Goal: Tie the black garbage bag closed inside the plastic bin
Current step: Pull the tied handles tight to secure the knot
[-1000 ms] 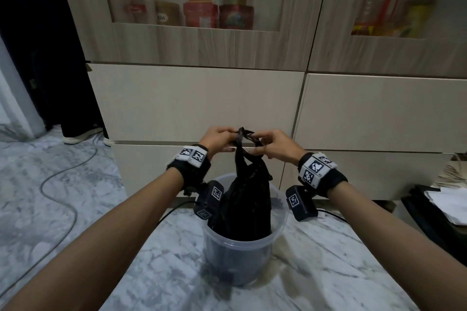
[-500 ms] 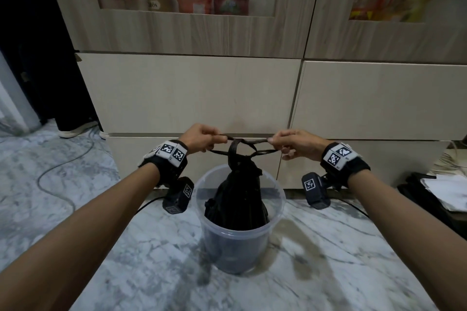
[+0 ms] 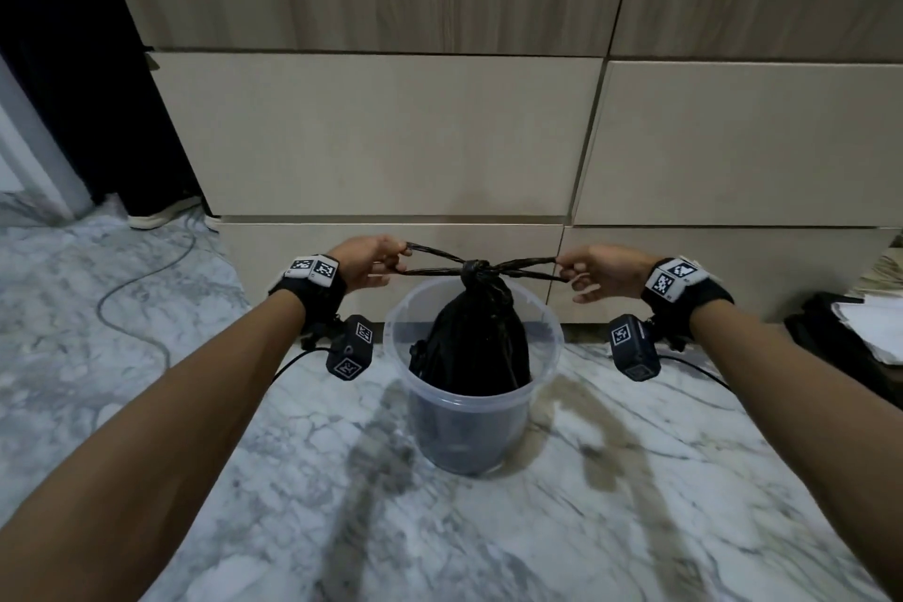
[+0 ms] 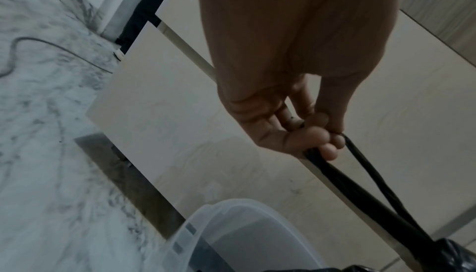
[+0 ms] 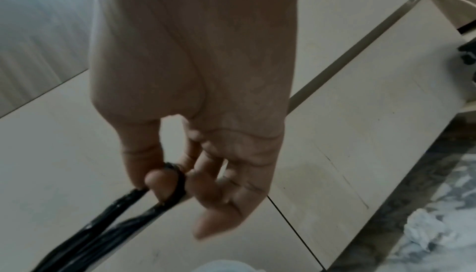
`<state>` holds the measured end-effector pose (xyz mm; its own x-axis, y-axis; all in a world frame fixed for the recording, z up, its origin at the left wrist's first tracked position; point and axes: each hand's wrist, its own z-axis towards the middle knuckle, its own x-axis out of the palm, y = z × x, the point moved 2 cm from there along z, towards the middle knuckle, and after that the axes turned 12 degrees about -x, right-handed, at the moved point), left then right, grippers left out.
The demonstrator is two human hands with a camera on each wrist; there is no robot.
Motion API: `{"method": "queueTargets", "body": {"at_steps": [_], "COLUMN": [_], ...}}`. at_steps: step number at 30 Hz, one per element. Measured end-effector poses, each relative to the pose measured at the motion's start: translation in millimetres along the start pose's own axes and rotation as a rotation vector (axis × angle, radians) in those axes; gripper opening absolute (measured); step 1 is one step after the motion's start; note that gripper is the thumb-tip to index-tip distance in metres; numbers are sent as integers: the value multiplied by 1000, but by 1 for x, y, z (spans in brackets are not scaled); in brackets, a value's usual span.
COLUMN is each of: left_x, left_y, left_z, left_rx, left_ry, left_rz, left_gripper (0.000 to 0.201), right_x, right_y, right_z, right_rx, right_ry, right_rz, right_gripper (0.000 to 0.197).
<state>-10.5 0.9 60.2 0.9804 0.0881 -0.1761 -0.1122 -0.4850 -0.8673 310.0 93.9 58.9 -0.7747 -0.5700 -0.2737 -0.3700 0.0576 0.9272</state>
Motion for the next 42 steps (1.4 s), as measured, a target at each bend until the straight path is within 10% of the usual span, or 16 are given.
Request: {"method": "queueTargets", "body": {"at_steps": [19, 24, 31, 42], "left_x": [-7, -7, 9, 9], "left_y": [6, -5, -16, -12], "left_z": [-4, 0, 12, 17], "left_rx": [-18, 185, 499, 455], "left_ry": [-118, -296, -550, -660], "left_rz": [113, 107, 335, 982], "left_gripper": [14, 8, 3, 30], "right_x": [-1, 5, 25, 26], "right_y": [-1, 18, 18, 6], "right_z": [0, 7, 4, 14], "right_rx": [44, -233, -843, -730], "right_ry": [-126, -323, -592, -404], "right_rz": [30, -144, -1020, -1106], "right_gripper": [17, 12, 14, 34]}}
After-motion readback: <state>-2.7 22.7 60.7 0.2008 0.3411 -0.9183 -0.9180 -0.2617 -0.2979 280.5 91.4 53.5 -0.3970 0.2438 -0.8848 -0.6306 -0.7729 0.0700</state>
